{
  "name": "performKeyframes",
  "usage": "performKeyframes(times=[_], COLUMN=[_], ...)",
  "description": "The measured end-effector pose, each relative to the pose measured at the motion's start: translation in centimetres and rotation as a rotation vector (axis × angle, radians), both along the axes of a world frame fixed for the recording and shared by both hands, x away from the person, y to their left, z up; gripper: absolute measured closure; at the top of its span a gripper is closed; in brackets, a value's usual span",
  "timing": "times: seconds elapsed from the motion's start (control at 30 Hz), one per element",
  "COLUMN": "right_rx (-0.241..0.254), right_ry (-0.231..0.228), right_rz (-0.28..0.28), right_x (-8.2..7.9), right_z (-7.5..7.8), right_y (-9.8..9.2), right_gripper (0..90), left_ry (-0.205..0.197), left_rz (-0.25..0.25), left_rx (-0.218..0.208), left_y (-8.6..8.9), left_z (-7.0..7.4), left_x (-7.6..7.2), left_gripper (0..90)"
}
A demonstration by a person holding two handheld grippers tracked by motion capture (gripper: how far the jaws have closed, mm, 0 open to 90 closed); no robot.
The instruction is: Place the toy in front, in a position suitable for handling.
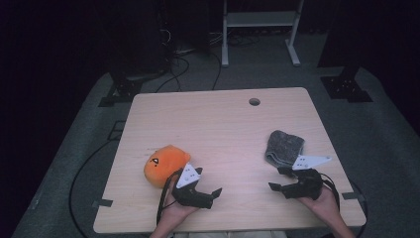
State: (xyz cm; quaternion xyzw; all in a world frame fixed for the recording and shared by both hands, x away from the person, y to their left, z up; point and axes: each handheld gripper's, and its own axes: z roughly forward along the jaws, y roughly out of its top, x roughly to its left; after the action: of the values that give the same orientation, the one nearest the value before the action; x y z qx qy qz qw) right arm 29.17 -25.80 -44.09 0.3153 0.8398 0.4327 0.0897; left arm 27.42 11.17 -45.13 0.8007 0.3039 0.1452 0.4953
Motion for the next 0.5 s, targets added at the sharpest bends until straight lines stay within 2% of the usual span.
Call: performKeyframes(times=[0.13,0.27,0.43,0.5], right_rx=[0.01,0.016,0.009,0.008], right_ry=[0.004,0.009,0.005,0.007], right_rz=[-0.001,0.003,0.009,0.008], right_x=[0.1,0.2,0.1,0.1], right_z=[0.0,-0.1,0.0,0.0], right_y=[-0.2,-0.3,-0.1,0.0], right_gripper=[28.6,28.6,28.4,28.2], left_ry=[0.005,-0.019,-0.083,-0.105], left_rz=[-0.01,-0.018,0.004,0.023], left_rx=[0.01,-0.008,-0.007,-0.043], left_y=[-0.1,0.0,0.5,0.8], left_z=[0.1,0.7,2.1,2.9], left_x=[0.1,0.1,0.1,0.1], left_gripper=[4.0,4.7,4.7,4.5])
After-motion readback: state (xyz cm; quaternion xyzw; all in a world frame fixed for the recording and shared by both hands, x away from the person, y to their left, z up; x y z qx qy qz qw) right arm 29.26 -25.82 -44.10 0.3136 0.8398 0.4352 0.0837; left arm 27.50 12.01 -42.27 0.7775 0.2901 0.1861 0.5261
